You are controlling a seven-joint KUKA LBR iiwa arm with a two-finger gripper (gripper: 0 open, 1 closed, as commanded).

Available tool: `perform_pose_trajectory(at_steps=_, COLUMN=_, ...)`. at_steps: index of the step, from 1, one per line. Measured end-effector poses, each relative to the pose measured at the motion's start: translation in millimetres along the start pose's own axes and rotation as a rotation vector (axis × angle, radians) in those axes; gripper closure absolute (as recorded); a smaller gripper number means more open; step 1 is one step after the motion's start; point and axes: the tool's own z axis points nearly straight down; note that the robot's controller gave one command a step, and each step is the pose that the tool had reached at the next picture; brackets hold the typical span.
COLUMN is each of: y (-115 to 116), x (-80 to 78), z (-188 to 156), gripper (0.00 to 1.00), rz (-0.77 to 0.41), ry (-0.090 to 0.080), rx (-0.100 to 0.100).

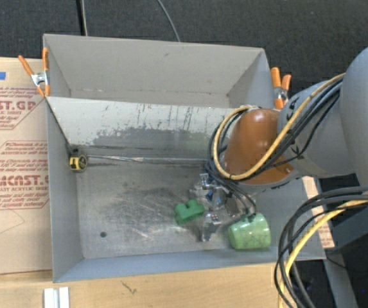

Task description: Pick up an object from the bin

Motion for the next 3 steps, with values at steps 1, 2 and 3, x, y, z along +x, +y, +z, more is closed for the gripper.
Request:
perform_pose_trajectory(at_steps=1, y=0.9, x=-2.0, z=-1.6, gripper=0.0, rz=0.0, ry=0.005, rx=0.0)
perform_pose_trajectory(at_steps=2, y=0.5, x=-3.0, z=-3.9, gripper=1.0, rz=0.0, ry=0.004, rx=0.001)
perform_pose_trajectory(at_steps=3, y=1.0, x=-6.0, z=-92.0, gripper=1.0, rz=-0.002, ry=0.004, rx=0.002)
